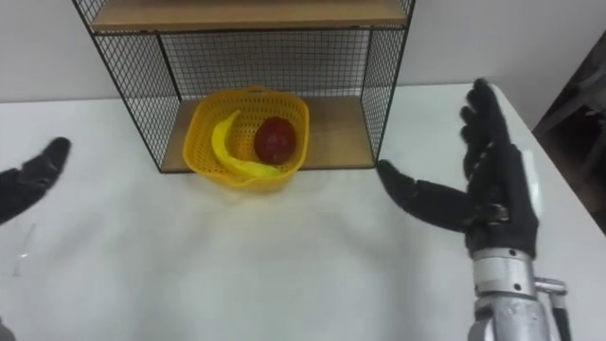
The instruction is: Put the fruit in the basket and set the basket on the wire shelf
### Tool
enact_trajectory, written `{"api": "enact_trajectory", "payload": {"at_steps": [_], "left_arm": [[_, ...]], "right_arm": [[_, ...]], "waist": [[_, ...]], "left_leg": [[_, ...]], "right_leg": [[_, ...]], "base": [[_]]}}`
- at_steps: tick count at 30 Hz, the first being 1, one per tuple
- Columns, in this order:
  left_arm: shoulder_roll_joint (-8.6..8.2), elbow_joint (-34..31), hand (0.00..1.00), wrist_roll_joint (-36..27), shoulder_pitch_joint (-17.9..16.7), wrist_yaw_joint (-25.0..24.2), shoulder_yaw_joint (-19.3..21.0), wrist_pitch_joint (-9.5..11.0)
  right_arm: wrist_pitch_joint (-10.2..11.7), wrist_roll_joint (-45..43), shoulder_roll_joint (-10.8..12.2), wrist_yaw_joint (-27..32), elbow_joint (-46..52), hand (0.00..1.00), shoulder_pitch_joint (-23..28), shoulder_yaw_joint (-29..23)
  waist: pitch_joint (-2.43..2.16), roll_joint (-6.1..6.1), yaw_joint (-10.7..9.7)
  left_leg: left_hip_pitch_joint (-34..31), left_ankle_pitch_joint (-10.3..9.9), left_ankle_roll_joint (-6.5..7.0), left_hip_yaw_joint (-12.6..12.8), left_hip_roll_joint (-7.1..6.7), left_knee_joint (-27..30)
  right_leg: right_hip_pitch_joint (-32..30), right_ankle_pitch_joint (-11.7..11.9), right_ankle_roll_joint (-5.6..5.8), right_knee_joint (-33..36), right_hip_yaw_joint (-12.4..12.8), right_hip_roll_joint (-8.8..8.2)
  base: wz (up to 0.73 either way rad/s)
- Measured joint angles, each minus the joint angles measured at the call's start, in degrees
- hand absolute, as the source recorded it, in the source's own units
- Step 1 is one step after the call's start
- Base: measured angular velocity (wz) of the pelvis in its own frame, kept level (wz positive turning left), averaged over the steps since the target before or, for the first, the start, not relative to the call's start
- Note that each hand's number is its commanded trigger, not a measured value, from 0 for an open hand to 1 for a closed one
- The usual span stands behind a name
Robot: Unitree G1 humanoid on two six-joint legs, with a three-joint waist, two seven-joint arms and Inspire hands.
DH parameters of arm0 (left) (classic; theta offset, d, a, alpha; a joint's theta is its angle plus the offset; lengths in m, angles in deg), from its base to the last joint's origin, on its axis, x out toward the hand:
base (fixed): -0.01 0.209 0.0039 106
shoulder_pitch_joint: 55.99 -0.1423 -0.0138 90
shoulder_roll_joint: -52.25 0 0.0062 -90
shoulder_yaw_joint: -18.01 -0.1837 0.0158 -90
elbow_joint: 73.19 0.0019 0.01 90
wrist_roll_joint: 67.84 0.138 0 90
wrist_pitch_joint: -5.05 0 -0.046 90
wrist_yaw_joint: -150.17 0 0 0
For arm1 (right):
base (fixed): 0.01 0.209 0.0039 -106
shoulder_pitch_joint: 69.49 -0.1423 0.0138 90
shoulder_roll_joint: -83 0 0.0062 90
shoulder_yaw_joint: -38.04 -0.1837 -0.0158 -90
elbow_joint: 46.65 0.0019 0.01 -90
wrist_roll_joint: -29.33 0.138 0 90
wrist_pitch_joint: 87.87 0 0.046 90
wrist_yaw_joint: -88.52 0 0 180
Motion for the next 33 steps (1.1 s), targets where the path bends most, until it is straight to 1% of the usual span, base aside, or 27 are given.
{"api": "enact_trajectory", "payload": {"at_steps": [3,4,5,6,7,8,9,10,12,13,14,15,16,17,18,19,20,21,22,23,24,26,28,29,30,31,33], "left_arm": [[1.21,0.01,0.0,1.1,1.64,5.43,8.74,0.09],[1.35,0.06,0.0,1.66,1.62,6.5,10.6,0.19],[1.93,0.1,0.0,1.78,1.37,8.87,14.01,0.24],[2.34,0.1,0.0,0.91,1.4,11.1,17.26,0.29],[2.5,0.1,0.0,0.43,1.42,12.12,19.01,0.29],[3.0,0.1,0.0,-0.02,1.25,14.14,22.42,0.29],[3.38,0.1,0.0,-0.05,1.13,15.31,23.95,0.29],[4.27,0.1,0.0,-0.33,1.09,17.41,26.92,0.29],[6.43,0.51,0.0,-2.88,1.41,21.09,31.7,0.49],[7.03,1.12,0.0,-3.8,1.34,21.83,32.65,0.58],[8.0,2.91,0.0,-5.22,0.93,23.28,34.46,0.58],[9.04,5.6,0.0,-7.48,0.11,24.64,35.75,0.56],[9.45,7.18,0.0,-9.0,-0.14,25.06,36.32,0.46],[9.74,9.95,0.0,-12.11,-1.1,25.77,37.25,-0.17],[9.73,12.6,0.0,-14.7,-1.78,26.55,37.53,-0.94],[9.73,14.02,0.0,-15.94,-2.41,26.93,37.63,-1.26],[9.76,16.8,0.0,-18.88,-3.56,27.38,37.65,-1.86],[9.88,19.77,0.0,-21.49,-3.98,28.14,37.76,-2.32],[9.9,21.63,0.0,-22.4,-3.99,28.41,38.0,-2.54],[10.08,25.8,0.0,-23.23,-4.01,28.43,38.36,-3.07],[10.23,29.93,0.0,-24.88,-4.15,28.4,38.4,-3.67],[10.27,34.56,0.0,-27.39,-4.31,28.45,38.55,-4.55],[11.16,39.46,0.0,-30.83,-4.37,28.38,38.96,-4.66],[11.86,43.48,0.0,-32.65,-4.43,28.32,39.16,-4.69],[12.08,46.68,0.0,-34.32,-4.43,28.37,39.34,-4.73],[12.09,48.12,0.0,-35.17,-4.43,28.41,39.34,-4.78],[12.59,53.67,0.0,-36.95,-4.51,29.09,39.45,-5.0]], "right_arm": [[0.49,-0.86,-4.07,5.3,0.47,0.0,-2.43,-8.65],[0.5,-1.83,-4.3,6.4,0.89,0.0,-2.44,-10.38],[0.7,-4.09,-4.6,8.67,1.4,0.0,-2.55,-13.93],[1.08,-4.77,-5.4,11.33,1.45,0.0,-2.72,-16.97],[1.14,-4.76,-5.88,12.57,1.45,0.0,-2.79,-18.39],[1.35,-4.61,-6.83,14.91,1.45,0.0,-2.7,-21.45],[1.44,-4.59,-7.18,16.2,1.44,0.0,-2.65,-22.85],[1.63,-4.61,-7.91,18.99,1.44,0.0,-2.52,-25.38],[2.73,-4.57,-8.36,23.4,0.87,0.0,-2.41,-30.0],[3.12,-4.52,-8.59,24.46,0.12,0.0,-2.43,-31.09],[3.41,-4.37,-9.53,26.81,-1.82,0.0,-2.4,-33.1],[3.39,-4.02,-10.26,28.7,-4.07,0.0,-2.38,-34.76],[3.36,-3.66,-10.36,29.55,-5.32,0.0,-2.39,-35.44],[2.61,-2.75,-10.37,31.34,-7.6,0.0,-2.35,-36.71],[1.3,-2.09,-10.37,32.99,-9.51,0.0,-2.16,-37.93],[0.69,-1.6,-10.37,33.81,-10.23,0.0,-2.13,-38.24],[0.19,-0.16,-10.45,35.48,-12.08,0.0,-1.71,-38.97],[-0.43,0.59,-10.65,37.21,-15.02,0.0,-1.43,-39.68],[-0.85,0.96,-10.72,38.08,-16.73,0.0,-1.47,-39.94],[-1.81,1.8,-10.76,39.77,-19.73,0.0,-1.07,-40.22],[-2.76,3.15,-10.76,41.1,-22.28,0.0,-0.35,-40.68],[-3.17,6.05,-10.75,43.49,-25.82,0.0,0.28,-41.56],[-3.29,7.76,-10.75,46.1,-29.87,0.0,1.23,-41.71],[-3.25,9.5,-10.76,47.15,-33.11,0.0,1.51,-41.74],[-3.25,12.5,-10.77,47.99,-36.99,0.0,1.91,-41.75],[-3.27,14.26,-10.77,48.34,-38.98,0.0,2.19,-41.74],[-3.47,23.57,-10.77,49.1,-45.76,0.0,3.6,-42.33]], "waist": [[-0.02,0.0,0.38],[-0.06,-0.01,0.32],[-0.05,0.0,0.3],[-0.04,-0.02,0.41],[-0.04,0.01,0.34],[-0.02,0.0,0.21],[0.0,-0.04,0.29],[0.05,-0.11,0.25],[0.05,-0.21,0.05],[0.05,-0.19,0.05],[0.04,-0.03,-0.06],[0.21,-0.23,-0.26],[0.17,-0.14,-0.25],[0.09,-0.08,-0.37],[0.02,0.09,-0.58],[0.0,0.26,-0.48],[-0.04,0.4,-0.73],[-0.12,0.46,-1.02],[-0.16,0.47,-1.09],[-0.18,0.41,-1.25],[-0.33,0.67,-1.3],[-0.28,0.85,-1.2],[-0.32,0.77,-1.14],[-0.33,0.75,-1.0],[-0.43,0.77,-1.1],[-0.42,0.78,-1.13],[-0.46,0.82,-1.23]], "left_leg": [[-0.18,0.0,0.0,-0.03,-0.01,-0.12],[-0.21,0.0,0.0,-0.04,0.0,-0.13],[-0.21,0.01,-0.01,-0.08,0.02,-0.03],[-0.17,0.01,-0.02,-0.08,0.02,-0.08],[-0.16,0.01,-0.02,-0.06,0.03,-0.08],[-0.15,0.01,-0.02,-0.06,0.03,-0.12],[-0.14,0.0,-0.02,-0.07,0.03,-0.16],[-0.11,-0.01,-0.04,-0.07,0.04,-0.23],[-0.16,-0.06,-0.09,-0.41,0.01,-0.18],[-0.24,-0.1,-0.1,-0.47,0.01,-0.09],[-0.49,-0.27,-0.07,-0.52,0.01,0.09],[-0.65,-0.39,-0.07,-0.55,-0.04,0.26],[-0.72,-0.39,-0.07,-0.62,-0.05,0.35],[-0.81,-0.44,-0.08,-0.68,-0.07,0.52],[-0.85,-0.44,-0.07,-0.69,-0.13,0.59],[-0.89,-0.44,-0.07,-0.69,-0.15,0.64],[-1.01,-0.44,-0.06,-0.69,-0.17,0.84],[-1.5,-0.45,-0.08,-0.78,-0.19,1.07],[-1.72,-0.48,-0.14,-0.83,-0.19,1.09],[-2.1,-0.43,-0.23,-0.95,-0.24,1.11],[-2.55,-0.41,-0.23,-1.01,-0.25,1.36],[-2.6,-0.39,-0.14,-1.04,-0.3,1.55],[-2.79,-0.47,-0.27,-1.01,-0.3,1.58],[-3.0,-0.49,-0.28,-1.01,-0.23,1.72],[-3.52,-0.52,-0.27,-1.02,-0.19,1.98],[-3.67,-0.51,-0.27,-1.02,-0.19,1.98],[-3.9,-0.52,-0.24,-1.45,-0.4,2.05]], "right_leg": [[-0.32,0.0,0.0,-0.06,-0.03,0.0],[-0.38,0.0,0.0,-0.05,-0.05,0.01],[-0.42,0.0,0.0,-0.08,-0.08,0.05],[-0.39,0.0,0.0,-0.05,-0.16,0.05],[-0.4,0.0,0.0,-0.06,-0.23,0.05],[-0.39,0.0,0.0,-0.1,-0.21,0.05],[-0.41,0.0,0.0,-0.11,-0.21,0.05],[-0.42,0.0,0.0,-0.13,-0.24,0.05],[-0.32,-0.01,0.01,-0.14,-0.29,0.07],[-0.31,-0.02,0.02,-0.13,-0.3,0.07],[-0.35,-0.04,0.05,-0.11,-0.35,0.04],[-0.42,-0.19,0.21,0.05,-0.59,-0.07],[-0.42,-0.21,0.21,0.12,-0.65,-0.08],[-0.43,-0.24,0.21,0.16,-0.64,-0.11],[-0.42,-0.25,0.21,0.13,-0.63,-0.15],[-0.42,-0.25,0.21,0.11,-0.62,-0.16],[-0.46,-0.27,0.18,0.13,-0.6,-0.18],[-0.87,-0.39,0.07,0.27,-0.65,-0.2],[-1.19,-0.45,0.04,0.35,-0.69,-0.21],[-1.57,-0.61,0.01,0.34,-0.83,-0.27],[-1.92,-0.69,0.03,0.43,-0.83,-0.29],[-2.16,-0.87,0.03,1.14,-0.76,-0.36],[-2.2,-1.16,0.06,1.16,-0.62,-0.37],[-2.35,-1.16,0.05,1.13,-0.62,-0.34],[-2.76,-1.15,0.03,1.2,-0.66,-0.33],[-2.99,-1.13,0.01,1.26,-0.66,-0.34],[-3.19,-1.32,0.08,1.86,-0.76,-0.52]], "base": [[0.0],[0.0],[0.0],[0.0],[0.0],[0.0],[0.0],[0.0],[0.05],[0.06],[0.0],[0.0],[0.0],[0.0],[0.0],[0.0],[0.0],[0.0],[0.07],[0.07],[0.06],[0.02],[0.0],[0.0],[0.0],[0.04],[0.09]]}}
